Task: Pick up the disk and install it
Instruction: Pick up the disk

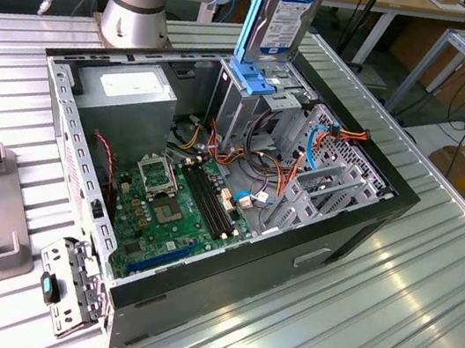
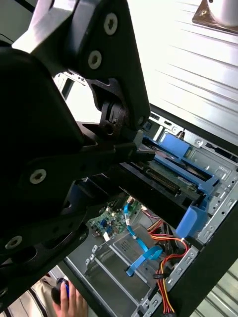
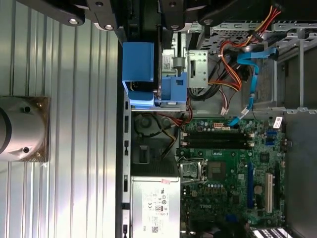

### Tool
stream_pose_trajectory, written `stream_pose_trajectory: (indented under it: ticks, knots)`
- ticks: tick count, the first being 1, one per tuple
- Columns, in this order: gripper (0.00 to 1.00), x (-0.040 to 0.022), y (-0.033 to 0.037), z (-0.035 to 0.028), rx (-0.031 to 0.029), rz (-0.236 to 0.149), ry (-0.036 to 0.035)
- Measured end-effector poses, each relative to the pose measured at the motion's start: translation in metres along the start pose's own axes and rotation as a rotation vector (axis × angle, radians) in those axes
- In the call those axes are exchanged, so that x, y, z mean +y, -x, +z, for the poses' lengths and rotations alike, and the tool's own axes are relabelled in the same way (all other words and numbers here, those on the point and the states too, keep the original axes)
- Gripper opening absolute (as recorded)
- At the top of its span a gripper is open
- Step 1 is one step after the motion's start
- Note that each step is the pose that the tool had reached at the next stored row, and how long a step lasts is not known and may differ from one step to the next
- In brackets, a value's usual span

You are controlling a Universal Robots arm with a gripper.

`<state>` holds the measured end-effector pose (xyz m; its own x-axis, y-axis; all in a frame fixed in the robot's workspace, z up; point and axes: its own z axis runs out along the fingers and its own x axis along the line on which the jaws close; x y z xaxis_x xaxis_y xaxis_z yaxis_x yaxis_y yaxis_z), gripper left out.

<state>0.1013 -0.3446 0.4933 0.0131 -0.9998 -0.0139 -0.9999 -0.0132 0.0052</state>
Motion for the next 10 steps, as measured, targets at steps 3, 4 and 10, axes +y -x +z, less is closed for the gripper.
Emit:
stream_pose_trajectory:
  ticks: [3, 4, 10]
  knots:
    - [0.35, -0.0001, 0.0000, -0.0043, 0.0020, 0.000, 0.0000]
    - [0.35, 0.0000, 0.0000, -0.0063, 0.0027, 0.000, 0.0000]
    - [0.35, 0.0000, 0.0002, -0.0151, 0.0044, 0.000, 0.0000]
